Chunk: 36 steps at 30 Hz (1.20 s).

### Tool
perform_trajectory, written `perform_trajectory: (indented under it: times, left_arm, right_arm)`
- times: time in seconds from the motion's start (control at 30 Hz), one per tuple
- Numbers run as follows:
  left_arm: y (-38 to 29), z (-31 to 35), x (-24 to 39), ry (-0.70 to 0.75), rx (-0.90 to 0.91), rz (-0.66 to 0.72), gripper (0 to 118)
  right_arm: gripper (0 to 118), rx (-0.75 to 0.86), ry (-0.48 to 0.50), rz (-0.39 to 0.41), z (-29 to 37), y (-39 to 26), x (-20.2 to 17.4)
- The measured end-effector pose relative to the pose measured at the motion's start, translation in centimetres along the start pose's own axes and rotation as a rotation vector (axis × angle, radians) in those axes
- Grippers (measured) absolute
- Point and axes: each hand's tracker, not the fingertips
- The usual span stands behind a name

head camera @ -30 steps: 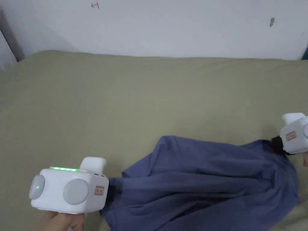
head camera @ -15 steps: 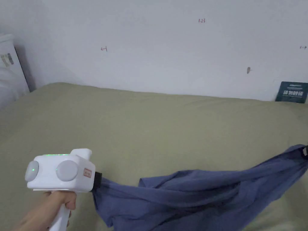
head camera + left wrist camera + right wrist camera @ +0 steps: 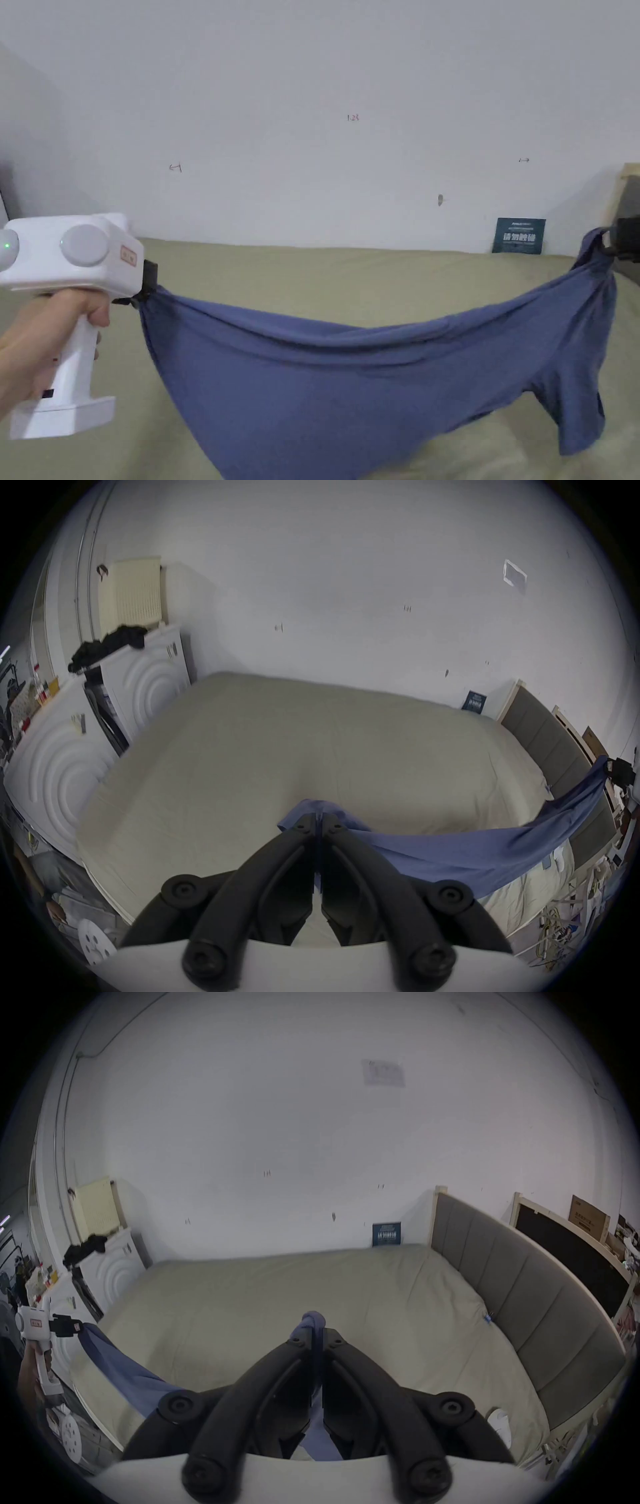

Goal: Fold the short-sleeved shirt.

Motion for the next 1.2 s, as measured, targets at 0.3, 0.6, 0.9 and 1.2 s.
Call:
perform_trajectory:
  times: [0.3, 0.6, 0.9, 1.2]
  left_arm:
    - [7.7, 3.7, 0.1, 0.056, 0.119, 0.013, 2]
    - [12.3, 2.1, 1.2, 0.084, 0.157, 0.003, 2]
    - [14.4, -5.6, 3.1, 0.095, 0.136, -0.008, 2]
    - [17.7, -11.5, 3.0, 0.134, 0.139, -0.007, 2]
  right_arm:
    - [7, 0.069, -0.046, -0.003, 1.8, 5.8, 0.3]
    - [7, 0.083, -0.067, -0.028, -2.5, 9.3, 1.1]
    - [7, 0.038, -0.064, -0.016, -10.2, 9.6, -0.2]
    - [7, 0.017, -0.074, 0.033, -17.2, 11.5, -1.6]
